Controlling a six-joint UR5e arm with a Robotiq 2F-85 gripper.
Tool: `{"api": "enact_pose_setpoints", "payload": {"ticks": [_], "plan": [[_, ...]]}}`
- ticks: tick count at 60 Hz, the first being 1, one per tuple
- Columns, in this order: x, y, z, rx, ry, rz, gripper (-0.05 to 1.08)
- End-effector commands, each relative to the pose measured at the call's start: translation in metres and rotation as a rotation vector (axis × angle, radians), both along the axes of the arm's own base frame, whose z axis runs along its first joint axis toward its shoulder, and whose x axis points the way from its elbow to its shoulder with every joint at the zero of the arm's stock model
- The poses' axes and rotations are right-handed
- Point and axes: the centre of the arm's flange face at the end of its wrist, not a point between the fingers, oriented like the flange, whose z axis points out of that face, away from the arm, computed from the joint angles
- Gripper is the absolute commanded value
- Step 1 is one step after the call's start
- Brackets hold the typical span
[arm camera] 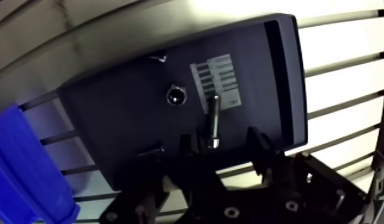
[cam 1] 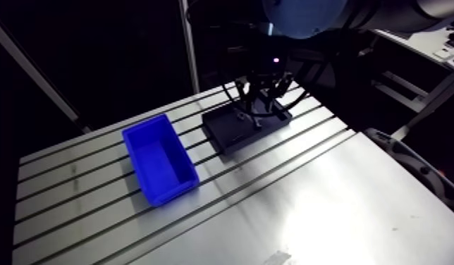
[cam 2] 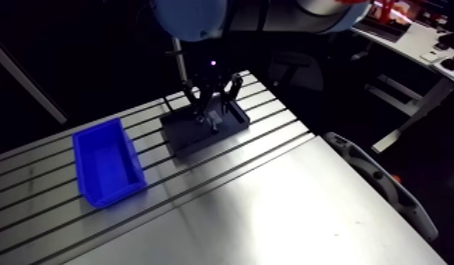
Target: Pick up the M10 bolt from the tray and put it into the blue bin.
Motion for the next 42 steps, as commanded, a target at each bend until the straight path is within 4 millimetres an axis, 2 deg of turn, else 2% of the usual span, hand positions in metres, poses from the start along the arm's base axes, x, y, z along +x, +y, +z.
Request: {"api": "enact_pose_setpoints", "payload": {"ticks": [1, 42], "plan": [[0.001, 0.002, -0.003, 0.008, 0.005, -0.003, 0.49], [0.000, 0.001, -0.017, -0.002, -0.012, 0.000, 0.50]]}}
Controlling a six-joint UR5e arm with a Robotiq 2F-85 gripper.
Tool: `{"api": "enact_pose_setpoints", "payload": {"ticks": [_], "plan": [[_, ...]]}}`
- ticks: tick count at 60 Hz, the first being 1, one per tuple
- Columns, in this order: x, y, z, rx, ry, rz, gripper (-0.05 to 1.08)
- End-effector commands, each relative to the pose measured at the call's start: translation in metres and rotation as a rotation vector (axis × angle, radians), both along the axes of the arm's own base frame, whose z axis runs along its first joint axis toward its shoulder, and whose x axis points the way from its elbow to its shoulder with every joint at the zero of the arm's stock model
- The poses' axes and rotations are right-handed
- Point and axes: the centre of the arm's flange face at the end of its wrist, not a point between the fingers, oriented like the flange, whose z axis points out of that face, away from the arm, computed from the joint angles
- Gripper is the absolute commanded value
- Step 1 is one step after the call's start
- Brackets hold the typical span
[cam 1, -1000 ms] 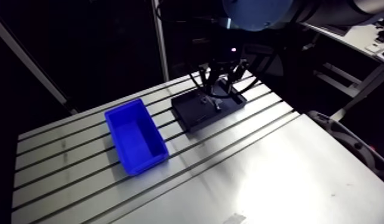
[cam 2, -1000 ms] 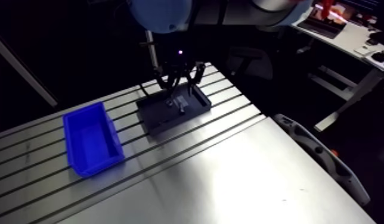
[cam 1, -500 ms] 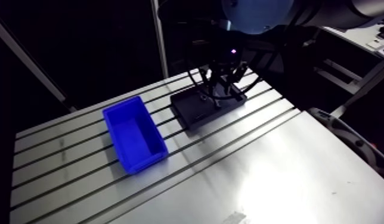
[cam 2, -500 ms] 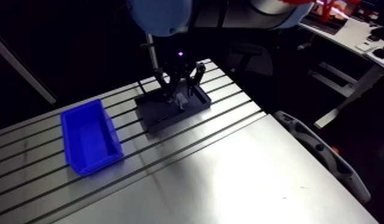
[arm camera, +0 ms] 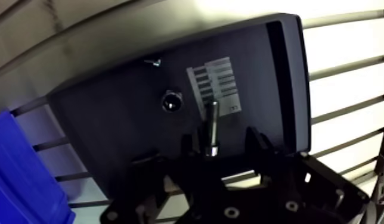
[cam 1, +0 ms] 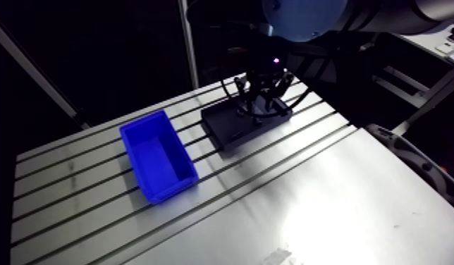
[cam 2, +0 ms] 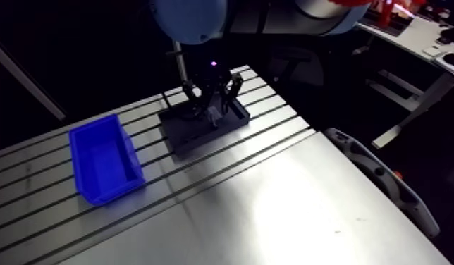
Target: Pick up the M10 bolt from the tray and put it into the blue bin.
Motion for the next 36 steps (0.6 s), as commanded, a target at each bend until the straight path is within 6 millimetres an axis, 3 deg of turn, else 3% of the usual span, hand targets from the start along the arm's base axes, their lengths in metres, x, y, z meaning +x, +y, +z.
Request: {"api": "enact_pose_setpoints", "payload": {"ticks": [1, 36], "plan": [[0.0002, -0.0011, -0.0056, -0.007, -0.008, 0.001, 0.50], [-0.0001, -0.0018, -0.0114, -0.009, -0.014, 0.003, 0.51]]}}
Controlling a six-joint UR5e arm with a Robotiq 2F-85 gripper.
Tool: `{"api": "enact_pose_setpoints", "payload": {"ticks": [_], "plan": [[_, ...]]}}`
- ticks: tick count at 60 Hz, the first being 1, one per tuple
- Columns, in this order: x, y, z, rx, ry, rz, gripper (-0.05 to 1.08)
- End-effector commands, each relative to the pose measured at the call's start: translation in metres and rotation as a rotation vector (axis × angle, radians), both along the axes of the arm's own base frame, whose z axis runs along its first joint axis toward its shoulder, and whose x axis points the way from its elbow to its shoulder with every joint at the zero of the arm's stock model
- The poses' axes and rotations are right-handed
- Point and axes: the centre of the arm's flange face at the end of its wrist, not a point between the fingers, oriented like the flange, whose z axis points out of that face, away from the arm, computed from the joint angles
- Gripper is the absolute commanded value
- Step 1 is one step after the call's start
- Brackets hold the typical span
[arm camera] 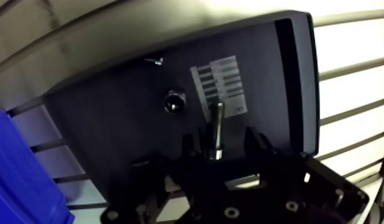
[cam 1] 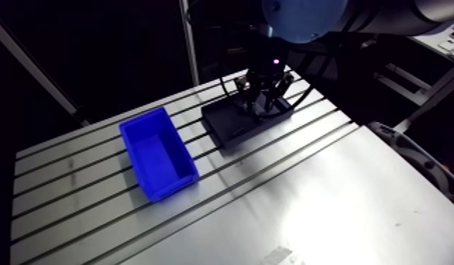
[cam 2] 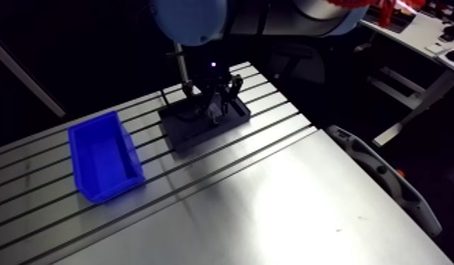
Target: Pick up the M10 bolt from the tray and put it into the blue bin.
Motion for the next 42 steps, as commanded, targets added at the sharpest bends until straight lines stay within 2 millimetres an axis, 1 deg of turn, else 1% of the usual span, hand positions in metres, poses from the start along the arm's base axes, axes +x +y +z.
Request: {"api": "enact_pose_setpoints", "payload": {"ticks": [1, 30, 37, 42], "plan": [[-0.0001, 0.0000, -0.0038, -0.002, -0.004, 0.001, 0.51], [-0.0001, 0.0002, -0.0058, -0.003, -0.008, 0.001, 0.51], [-0.0004, -0.0007, -0.0059, -0.003, -0.008, 0.002, 0.55], [-0.0004, -0.0007, -0.0059, -0.003, -0.008, 0.002, 0.55]]}}
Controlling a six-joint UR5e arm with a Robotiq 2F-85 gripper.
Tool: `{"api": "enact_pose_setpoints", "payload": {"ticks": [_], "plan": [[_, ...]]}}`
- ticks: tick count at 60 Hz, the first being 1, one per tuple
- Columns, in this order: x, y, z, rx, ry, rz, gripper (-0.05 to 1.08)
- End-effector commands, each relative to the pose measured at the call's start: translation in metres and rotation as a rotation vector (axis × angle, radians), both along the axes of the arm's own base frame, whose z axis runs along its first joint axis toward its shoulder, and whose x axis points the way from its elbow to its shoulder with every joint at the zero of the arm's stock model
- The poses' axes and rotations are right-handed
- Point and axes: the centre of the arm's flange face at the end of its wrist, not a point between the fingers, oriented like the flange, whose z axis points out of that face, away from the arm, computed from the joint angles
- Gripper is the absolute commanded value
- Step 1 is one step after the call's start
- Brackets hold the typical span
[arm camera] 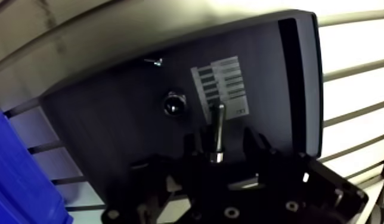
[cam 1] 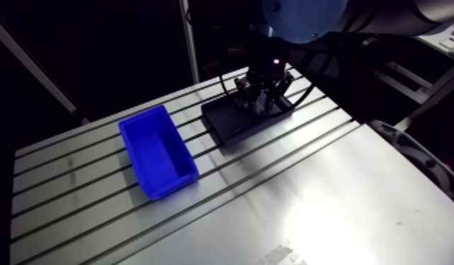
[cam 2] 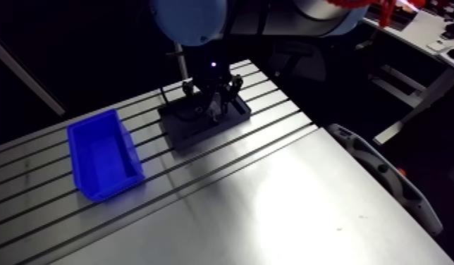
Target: Pick up the M10 bolt from the tray and put it into the blue bin.
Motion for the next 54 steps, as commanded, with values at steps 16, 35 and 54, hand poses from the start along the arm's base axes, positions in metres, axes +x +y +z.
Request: {"api": "enact_pose_setpoints", "payload": {"ticks": [16, 35, 54], "plan": [[0.0003, -0.0007, -0.0009, 0.000, -0.001, 0.001, 0.58], [0.0003, -0.0007, -0.0009, 0.000, -0.001, 0.001, 0.61], [0.0000, -0.0016, -0.0010, 0.000, -0.001, 0.001, 0.62]]}}
